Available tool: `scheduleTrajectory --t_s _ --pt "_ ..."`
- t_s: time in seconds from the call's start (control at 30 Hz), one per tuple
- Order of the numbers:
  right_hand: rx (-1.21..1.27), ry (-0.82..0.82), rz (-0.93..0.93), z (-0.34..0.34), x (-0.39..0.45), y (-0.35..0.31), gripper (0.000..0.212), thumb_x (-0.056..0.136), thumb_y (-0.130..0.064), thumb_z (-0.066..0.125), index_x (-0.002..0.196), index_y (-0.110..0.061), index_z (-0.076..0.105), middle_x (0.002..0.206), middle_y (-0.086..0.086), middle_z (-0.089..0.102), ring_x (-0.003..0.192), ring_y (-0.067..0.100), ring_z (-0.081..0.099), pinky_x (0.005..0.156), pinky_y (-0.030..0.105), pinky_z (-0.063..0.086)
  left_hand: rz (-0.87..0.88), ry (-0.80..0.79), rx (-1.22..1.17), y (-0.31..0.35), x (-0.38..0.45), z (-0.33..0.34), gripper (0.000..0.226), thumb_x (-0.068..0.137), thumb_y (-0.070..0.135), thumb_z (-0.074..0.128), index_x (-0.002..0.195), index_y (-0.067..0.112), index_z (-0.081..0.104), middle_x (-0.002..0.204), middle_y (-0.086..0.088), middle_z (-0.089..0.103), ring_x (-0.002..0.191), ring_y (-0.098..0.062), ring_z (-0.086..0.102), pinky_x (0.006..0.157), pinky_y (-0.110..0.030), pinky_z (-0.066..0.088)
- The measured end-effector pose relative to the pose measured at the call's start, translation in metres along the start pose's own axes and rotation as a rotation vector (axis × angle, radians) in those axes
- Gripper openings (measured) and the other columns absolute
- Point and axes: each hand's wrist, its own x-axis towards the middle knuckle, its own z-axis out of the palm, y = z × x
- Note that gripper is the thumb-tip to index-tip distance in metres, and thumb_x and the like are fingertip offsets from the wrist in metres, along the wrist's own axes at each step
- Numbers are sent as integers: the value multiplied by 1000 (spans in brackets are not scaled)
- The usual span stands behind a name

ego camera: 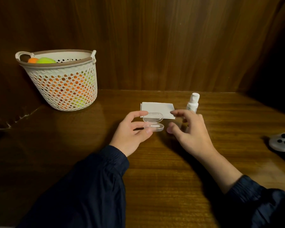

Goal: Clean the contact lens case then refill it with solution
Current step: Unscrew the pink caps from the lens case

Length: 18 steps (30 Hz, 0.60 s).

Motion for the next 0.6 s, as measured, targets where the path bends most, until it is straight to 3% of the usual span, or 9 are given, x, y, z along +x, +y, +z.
scheduleTrajectory --t_s 0.07,0.13,0.23,0.37,0.6 --pt "147 -93 -135 -1 -6 -5 52 91 -25 79 138 -34 61 138 -14 55 130 6 41 90 4 47 -3 -23 -53 0 0 1 47 93 6 78 127 36 64 124 -7 76 113 -21 76 100 -44 62" --pt "181 -174 -200 1 -8 -6 60 88 -25 84 142 -32 59 141 -16 53 136 8 39 92 16 57 -8 -45 -74 0 -1 2 42 95 3 75 126 30 64 122 -9 77 112 -20 77 98 -41 62" --pt "115 -161 -233 5 -7 -7 51 88 -32 85 135 -28 65 132 -21 58 130 10 45 89 21 60 -11 -58 -74 1 -1 4 36 96 5 75 125 23 65 121 -8 78 113 -21 77 98 -40 63" --pt "69 -108 -312 3 -6 -7 32 87 -41 80 117 -30 72 115 -23 66 113 8 56 85 6 48 -36 -72 -114 2 -3 5 27 96 5 74 120 14 67 121 -10 76 112 -20 77 94 -36 64" --pt "100 -81 -333 3 -5 -7 25 86 -35 85 107 -35 72 109 -24 69 107 9 60 82 6 48 -38 -82 -129 2 -2 6 23 96 5 74 118 11 69 120 -12 76 112 -20 77 91 -32 63"
